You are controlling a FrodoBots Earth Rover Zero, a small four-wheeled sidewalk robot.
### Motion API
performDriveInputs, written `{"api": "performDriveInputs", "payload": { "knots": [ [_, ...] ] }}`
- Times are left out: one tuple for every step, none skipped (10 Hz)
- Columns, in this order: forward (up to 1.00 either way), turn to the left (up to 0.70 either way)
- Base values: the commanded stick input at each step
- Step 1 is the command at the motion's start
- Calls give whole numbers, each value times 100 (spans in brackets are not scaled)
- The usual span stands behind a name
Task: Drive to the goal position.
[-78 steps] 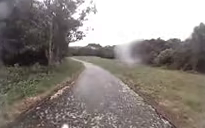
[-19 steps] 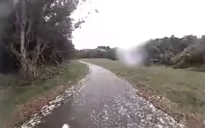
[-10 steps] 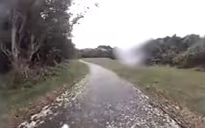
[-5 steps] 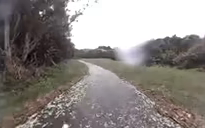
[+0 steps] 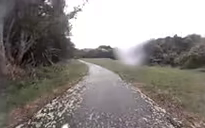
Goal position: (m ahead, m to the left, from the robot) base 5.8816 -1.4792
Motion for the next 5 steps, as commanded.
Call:
{"api": "performDriveInputs", "payload": {
  "knots": [
    [50, 0],
    [50, 0],
    [50, 0],
    [50, 0],
    [50, 0]
  ]
}}
